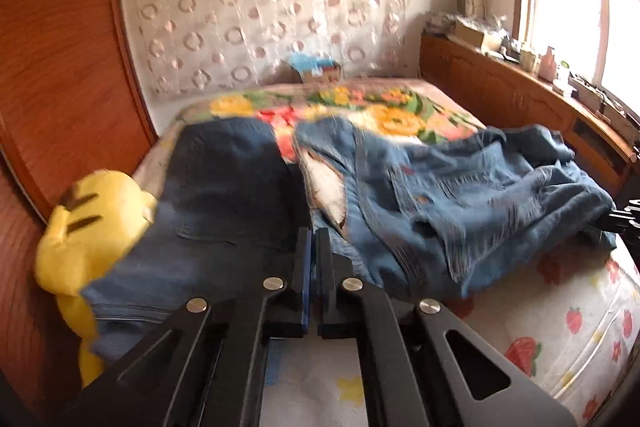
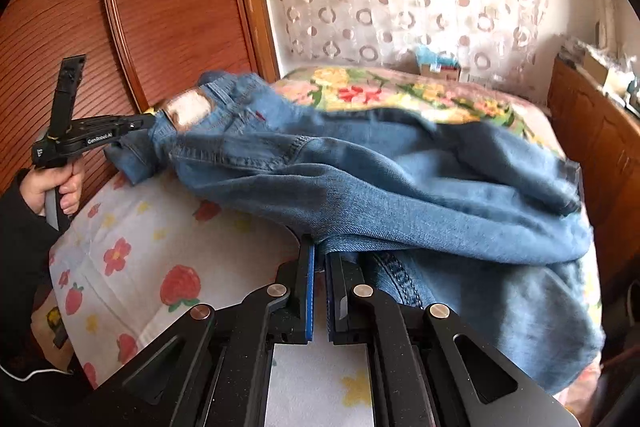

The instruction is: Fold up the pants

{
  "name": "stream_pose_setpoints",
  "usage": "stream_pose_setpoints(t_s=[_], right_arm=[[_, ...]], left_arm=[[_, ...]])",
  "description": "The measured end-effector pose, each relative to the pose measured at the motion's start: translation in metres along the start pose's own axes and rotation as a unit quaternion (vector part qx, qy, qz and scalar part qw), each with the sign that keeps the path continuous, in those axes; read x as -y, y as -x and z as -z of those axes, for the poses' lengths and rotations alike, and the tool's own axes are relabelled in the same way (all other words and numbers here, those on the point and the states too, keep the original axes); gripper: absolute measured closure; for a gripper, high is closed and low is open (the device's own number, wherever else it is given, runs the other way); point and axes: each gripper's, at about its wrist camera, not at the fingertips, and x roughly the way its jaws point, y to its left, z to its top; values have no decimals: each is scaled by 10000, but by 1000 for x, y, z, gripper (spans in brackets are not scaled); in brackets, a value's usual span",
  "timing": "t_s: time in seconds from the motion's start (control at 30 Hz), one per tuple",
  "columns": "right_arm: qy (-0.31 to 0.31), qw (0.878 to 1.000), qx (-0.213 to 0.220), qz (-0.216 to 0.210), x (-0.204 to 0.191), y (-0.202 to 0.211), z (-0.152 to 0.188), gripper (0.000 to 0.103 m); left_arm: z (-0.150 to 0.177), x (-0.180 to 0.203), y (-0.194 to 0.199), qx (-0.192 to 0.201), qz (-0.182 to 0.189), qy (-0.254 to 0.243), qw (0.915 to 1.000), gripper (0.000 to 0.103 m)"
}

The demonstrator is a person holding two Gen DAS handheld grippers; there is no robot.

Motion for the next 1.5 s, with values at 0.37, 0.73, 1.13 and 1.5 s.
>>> stream_pose_setpoints(t_s=[0.37,0.73,1.13,1.5], right_arm=[[148,9992,369,28,-22,55,31,99],[-33,9990,325,-295,-31,78,80,99],[-479,9982,48,-367,-18,50,102,99],[-451,9972,558,230,-17,95,112,99]], left_arm=[[12,9,62,266,46,-117,9996,101],[59,-6,98,152,-17,110,9998,101],[86,6,90,-144,-94,91,9998,100],[74,33,101,187,370,-2,9991,22]])
